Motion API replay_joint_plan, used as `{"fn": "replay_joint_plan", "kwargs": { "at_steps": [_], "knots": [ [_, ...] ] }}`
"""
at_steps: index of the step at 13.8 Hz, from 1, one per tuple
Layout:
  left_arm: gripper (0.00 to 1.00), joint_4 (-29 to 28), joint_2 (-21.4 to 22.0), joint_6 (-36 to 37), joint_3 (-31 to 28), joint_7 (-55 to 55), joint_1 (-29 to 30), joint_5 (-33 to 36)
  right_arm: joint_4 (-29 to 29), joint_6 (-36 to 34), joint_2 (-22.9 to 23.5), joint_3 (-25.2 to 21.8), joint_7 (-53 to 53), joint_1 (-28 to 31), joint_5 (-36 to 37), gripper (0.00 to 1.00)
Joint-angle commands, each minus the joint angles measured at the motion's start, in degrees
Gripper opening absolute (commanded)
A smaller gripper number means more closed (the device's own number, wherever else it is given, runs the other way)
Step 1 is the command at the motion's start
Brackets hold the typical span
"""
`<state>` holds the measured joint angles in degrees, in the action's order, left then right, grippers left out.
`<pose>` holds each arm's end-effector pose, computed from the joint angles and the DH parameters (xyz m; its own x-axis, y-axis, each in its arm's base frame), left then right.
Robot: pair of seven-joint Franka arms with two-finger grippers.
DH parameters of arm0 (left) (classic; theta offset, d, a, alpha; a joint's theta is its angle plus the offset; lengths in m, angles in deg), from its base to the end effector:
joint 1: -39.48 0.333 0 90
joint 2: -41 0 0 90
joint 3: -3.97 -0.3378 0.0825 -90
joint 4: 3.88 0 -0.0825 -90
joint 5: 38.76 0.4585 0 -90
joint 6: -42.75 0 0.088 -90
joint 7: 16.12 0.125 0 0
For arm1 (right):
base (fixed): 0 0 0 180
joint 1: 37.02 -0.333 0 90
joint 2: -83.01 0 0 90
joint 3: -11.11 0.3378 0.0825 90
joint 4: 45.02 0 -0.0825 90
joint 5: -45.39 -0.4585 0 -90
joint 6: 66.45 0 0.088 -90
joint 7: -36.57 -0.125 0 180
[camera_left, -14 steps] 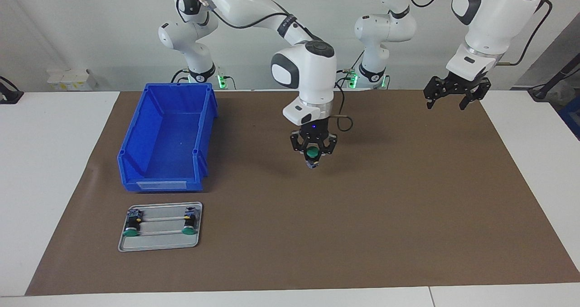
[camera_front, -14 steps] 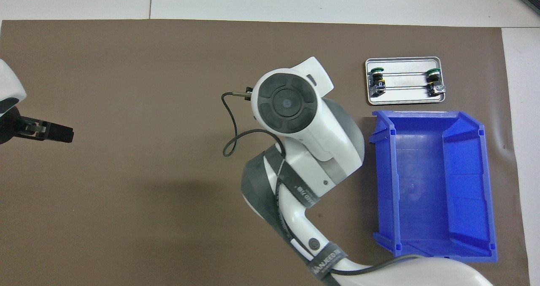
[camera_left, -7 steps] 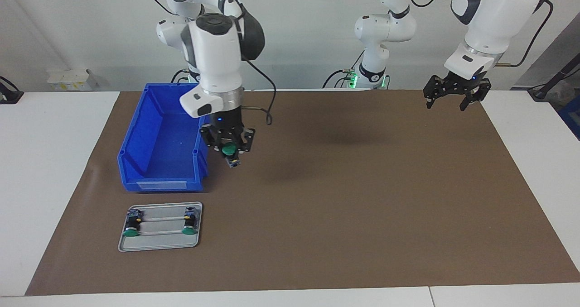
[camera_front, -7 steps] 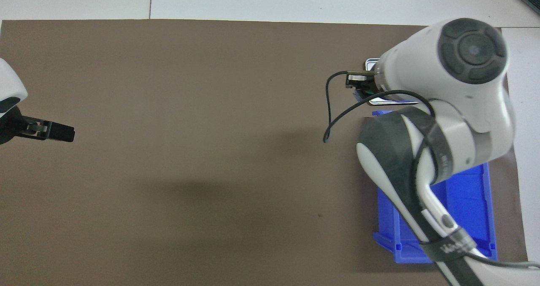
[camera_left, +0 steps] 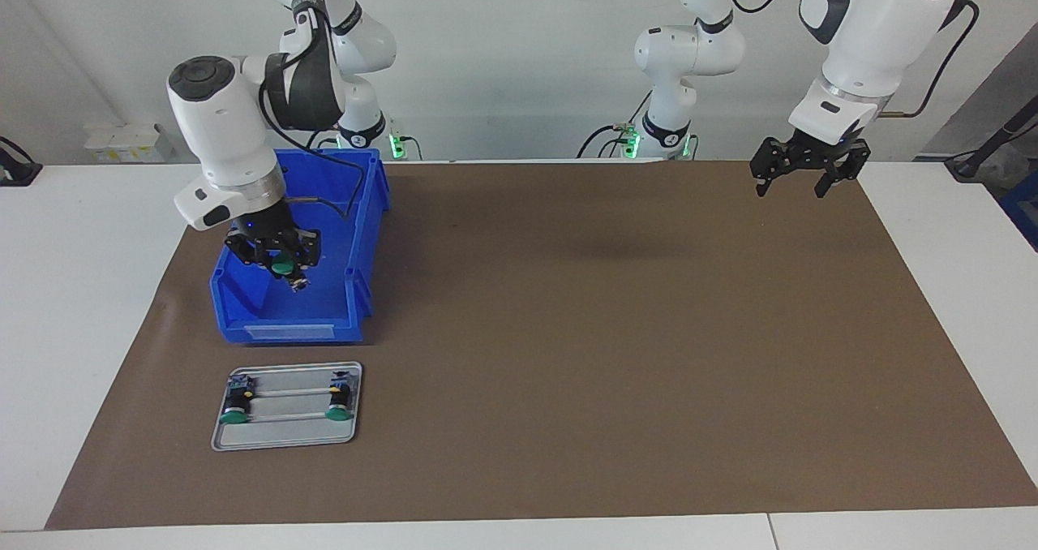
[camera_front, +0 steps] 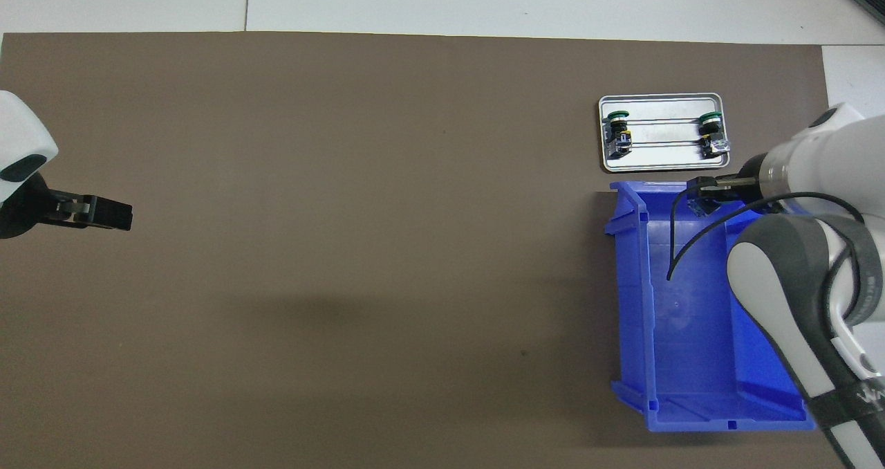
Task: Place and press button with both arms
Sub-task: 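Release the green button into the blue bin and withdraw the right gripper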
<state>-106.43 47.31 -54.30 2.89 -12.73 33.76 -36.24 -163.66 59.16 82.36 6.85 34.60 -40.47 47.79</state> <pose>0.5979 -0.0431 0.5863 0.9894 -0.1451 0.0115 -0.1445 -0.9886 -0.0424 0.6260 -0.0110 0.4172 0.9908 -0.0241 0.1333 -0.0285 -0.9991 0.0316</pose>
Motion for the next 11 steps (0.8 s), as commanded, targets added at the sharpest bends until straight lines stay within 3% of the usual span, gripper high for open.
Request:
{"fn": "replay_joint_plan", "kwargs": {
  "at_steps": [1,7,10,11],
  "knots": [
    [0.99,-2.2,1.9,-1.0,-0.4,-1.1,0.1,0.3,-13.3,8.7,-5.4,0.7,3.1,2.7,-1.7,0.0],
    [0.99,-1.9,1.9,0.1,-0.7,-3.0,0.3,-1.7,-20.9,14.4,-5.3,0.7,3.1,2.8,-4.1,0.0],
    [0.99,-1.5,1.7,0.9,-1.0,-3.4,0.3,-2.7,-21.8,15.5,-4.6,0.7,3.1,2.8,-4.1,0.0],
    [0.99,-1.3,1.7,1.2,-0.9,-3.4,0.3,-2.6,-21.7,15.5,-4.6,0.7,3.0,2.8,-4.1,0.18]
  ]
}}
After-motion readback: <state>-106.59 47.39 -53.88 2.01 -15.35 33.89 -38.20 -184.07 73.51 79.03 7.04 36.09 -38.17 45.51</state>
